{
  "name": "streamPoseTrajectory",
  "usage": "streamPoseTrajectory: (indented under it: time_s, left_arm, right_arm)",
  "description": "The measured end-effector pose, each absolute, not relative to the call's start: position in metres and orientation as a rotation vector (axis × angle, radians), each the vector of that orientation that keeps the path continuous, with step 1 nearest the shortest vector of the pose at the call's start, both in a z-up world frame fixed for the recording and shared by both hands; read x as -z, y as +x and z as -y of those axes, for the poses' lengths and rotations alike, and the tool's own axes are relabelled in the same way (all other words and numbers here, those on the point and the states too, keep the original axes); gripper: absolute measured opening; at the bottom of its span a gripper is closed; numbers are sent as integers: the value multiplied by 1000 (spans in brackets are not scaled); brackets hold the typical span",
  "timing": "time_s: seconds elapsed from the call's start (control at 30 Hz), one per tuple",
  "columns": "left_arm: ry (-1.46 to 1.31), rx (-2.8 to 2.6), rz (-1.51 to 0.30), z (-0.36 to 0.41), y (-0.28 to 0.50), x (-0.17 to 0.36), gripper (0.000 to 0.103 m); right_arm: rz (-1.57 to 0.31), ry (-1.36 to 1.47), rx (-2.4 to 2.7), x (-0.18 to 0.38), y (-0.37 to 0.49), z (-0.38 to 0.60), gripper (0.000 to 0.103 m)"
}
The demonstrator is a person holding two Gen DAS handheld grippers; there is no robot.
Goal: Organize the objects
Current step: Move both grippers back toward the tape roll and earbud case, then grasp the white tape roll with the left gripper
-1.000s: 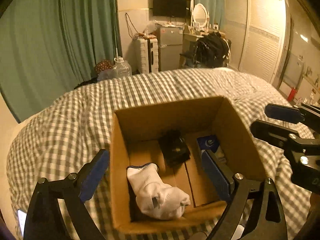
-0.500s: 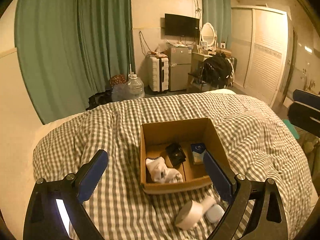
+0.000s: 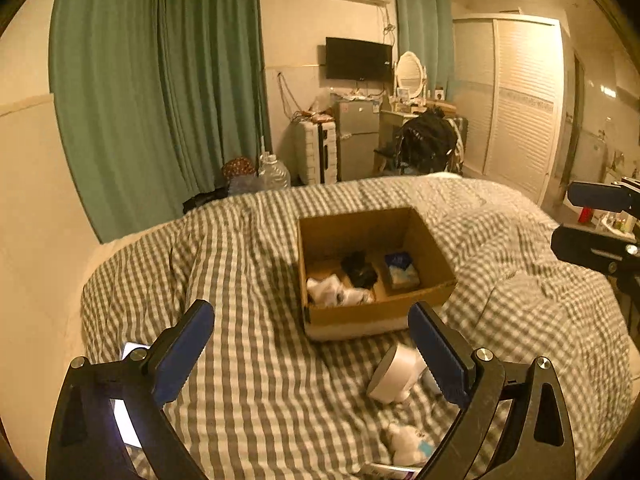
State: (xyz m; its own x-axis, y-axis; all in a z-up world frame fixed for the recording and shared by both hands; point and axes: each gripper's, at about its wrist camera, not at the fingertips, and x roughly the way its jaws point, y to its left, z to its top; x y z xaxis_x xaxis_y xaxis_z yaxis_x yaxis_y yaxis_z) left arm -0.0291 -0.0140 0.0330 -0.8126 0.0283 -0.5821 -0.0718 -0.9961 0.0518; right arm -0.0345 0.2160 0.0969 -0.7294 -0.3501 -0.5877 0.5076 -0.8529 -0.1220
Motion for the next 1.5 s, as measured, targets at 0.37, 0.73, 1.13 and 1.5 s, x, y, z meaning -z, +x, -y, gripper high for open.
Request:
streamPoseTrajectory:
  time_s: [0.37, 0.73, 1.13, 1.5]
  left_arm:
    - [-1195, -2768, -103, -16, -45, 73, 100]
    - [-1351, -2629, -252, -50, -77, 138, 90]
    - [-1330, -2529, -195, -54, -85, 146, 32]
    - [-1279, -2672, -177, -22, -66, 112, 32]
  right_arm:
    - [-509, 1075, 2422, 31, -71, -217, 79]
    - [-612, 1334, 2269, 130, -108, -220, 79]
    - [-590, 1443, 2184, 155, -113, -223, 79]
    - [-706, 1510, 2131, 176, -112, -210, 77]
